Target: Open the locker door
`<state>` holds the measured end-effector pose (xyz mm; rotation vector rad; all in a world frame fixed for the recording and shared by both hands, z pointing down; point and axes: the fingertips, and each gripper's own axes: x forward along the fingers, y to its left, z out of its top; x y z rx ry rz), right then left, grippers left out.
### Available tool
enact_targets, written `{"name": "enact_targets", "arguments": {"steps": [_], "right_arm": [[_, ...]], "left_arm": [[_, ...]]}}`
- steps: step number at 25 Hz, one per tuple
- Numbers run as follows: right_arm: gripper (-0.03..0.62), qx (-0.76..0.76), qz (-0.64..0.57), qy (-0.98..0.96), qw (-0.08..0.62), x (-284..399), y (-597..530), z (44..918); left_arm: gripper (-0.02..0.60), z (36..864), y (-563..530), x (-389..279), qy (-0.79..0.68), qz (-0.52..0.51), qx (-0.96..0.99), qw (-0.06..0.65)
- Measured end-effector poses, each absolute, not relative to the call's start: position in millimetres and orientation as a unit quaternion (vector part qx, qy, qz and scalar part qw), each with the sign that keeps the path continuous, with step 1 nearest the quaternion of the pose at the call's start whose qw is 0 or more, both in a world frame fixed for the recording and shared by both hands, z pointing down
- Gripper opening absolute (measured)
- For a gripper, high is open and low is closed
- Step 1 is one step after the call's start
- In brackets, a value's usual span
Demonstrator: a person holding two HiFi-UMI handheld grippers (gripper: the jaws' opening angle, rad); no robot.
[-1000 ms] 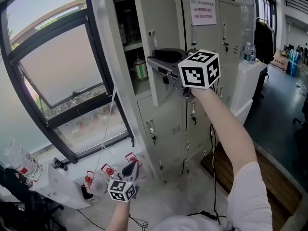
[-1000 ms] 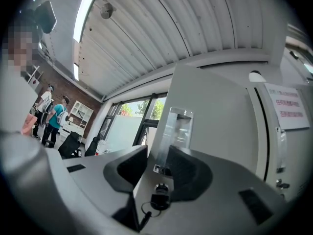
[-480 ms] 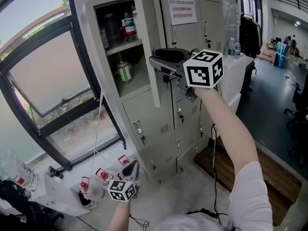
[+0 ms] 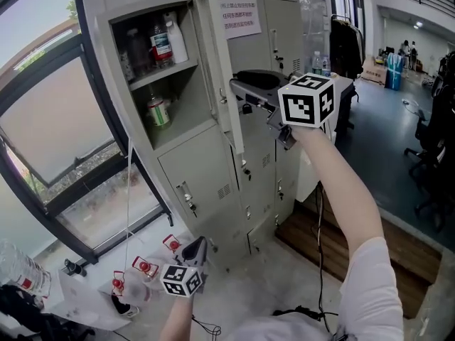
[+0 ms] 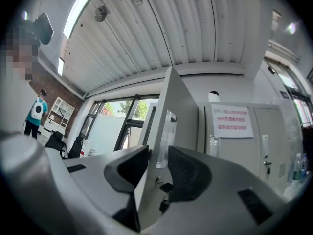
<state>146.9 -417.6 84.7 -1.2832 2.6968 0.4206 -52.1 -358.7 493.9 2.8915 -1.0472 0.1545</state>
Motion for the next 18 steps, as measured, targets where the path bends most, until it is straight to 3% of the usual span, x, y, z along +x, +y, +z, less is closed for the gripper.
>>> {"name": "enact_targets", "arguments": {"steps": [6, 13, 18], "right_arm": [[0.118, -0.474, 0.134, 0.868, 0.064, 197, -416, 85], [0.023, -0.55, 0.139, 0.819, 0.082, 256, -416, 83], [0.017, -0.558, 0.133, 0.815, 0.085, 267, -421, 92]], "left_arm": [[0.009, 497, -355, -30, -0.322, 0.054, 0.945, 0.033], [0.009, 499, -360, -18, -0.316, 0.055, 0.946, 0.033], [0.009, 500, -363, -12, -0.313, 0.057, 0.947, 0.035]]}}
